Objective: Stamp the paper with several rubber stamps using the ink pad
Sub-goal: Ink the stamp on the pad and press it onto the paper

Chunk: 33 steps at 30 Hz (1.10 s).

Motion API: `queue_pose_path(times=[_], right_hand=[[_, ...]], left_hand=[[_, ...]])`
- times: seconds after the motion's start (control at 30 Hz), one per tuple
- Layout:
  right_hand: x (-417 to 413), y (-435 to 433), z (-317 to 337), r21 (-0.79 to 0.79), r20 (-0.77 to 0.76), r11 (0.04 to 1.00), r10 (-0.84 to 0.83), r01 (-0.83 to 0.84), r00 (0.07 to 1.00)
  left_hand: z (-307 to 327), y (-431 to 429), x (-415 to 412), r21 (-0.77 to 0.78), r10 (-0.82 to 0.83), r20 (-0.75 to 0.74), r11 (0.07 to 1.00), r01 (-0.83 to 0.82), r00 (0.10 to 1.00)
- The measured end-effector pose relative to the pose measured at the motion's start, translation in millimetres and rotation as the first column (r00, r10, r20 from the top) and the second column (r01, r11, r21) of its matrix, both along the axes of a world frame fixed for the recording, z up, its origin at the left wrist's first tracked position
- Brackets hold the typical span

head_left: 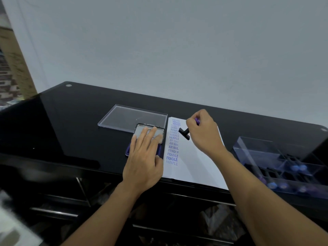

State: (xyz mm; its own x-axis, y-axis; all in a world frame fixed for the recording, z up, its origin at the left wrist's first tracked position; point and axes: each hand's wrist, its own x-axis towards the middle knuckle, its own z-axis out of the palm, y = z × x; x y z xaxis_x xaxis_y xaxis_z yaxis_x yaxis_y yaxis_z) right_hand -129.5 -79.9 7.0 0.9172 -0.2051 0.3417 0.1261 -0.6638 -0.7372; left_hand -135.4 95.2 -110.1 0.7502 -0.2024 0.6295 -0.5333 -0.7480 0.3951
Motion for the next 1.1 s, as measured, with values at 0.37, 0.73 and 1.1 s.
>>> queue_pose_path(times=[0.37,0.73,1.1], right_hand=[[-2,-3,1,-0.01,-0.008,1.0,-0.019,0.019,1.0],[4,15,-9,-0.06,-0.049,0.995,0.077,-0.08,0.996],[26,64,-18,-0.121,-0.134,0.938,0.31,-0.326,0.941]], left_hand=[[-1,0,1,-0.009,-0.001,-0.011,1.0,0.001,1.0],[20,9,5,-0.385,0.062,-0.217,0.912,-0.143,0.974],[38,68,35,-0.186,0.212,-0.401,0.934,-0.306,0.891]])
